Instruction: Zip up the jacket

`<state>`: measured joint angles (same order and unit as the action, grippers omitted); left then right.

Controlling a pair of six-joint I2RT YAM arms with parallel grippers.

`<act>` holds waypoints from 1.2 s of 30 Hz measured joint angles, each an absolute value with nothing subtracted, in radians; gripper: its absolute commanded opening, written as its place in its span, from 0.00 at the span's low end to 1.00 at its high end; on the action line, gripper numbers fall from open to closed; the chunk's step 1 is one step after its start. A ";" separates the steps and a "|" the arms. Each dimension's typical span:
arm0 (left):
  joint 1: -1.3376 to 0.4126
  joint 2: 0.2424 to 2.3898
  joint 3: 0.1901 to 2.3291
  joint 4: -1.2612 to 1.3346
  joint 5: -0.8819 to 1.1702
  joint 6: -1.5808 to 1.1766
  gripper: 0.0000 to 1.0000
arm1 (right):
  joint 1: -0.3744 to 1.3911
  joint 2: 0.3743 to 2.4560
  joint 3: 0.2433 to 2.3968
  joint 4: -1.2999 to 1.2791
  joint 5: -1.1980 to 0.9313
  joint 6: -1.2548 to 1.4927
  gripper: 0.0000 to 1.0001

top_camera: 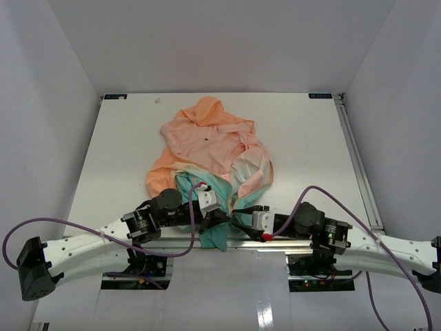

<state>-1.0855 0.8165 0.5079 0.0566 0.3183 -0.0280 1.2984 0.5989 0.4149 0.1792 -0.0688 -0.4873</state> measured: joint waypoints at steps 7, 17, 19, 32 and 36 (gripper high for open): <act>-1.085 0.817 0.508 0.057 0.319 -0.028 0.00 | 1.299 0.604 0.415 0.198 -0.036 -0.487 0.45; -1.085 0.817 0.508 0.057 0.323 -0.028 0.00 | 1.300 0.637 0.416 0.214 0.008 -0.491 0.27; -1.085 0.817 0.508 0.057 0.322 -0.028 0.00 | 1.303 0.637 0.416 0.219 0.019 -0.492 0.23; -1.082 0.817 0.508 0.066 0.322 -0.028 0.00 | 1.305 0.612 0.416 0.232 0.052 -0.480 0.08; -1.082 0.817 0.508 0.065 0.322 -0.028 0.00 | 1.305 0.618 0.417 0.235 0.062 -0.478 0.08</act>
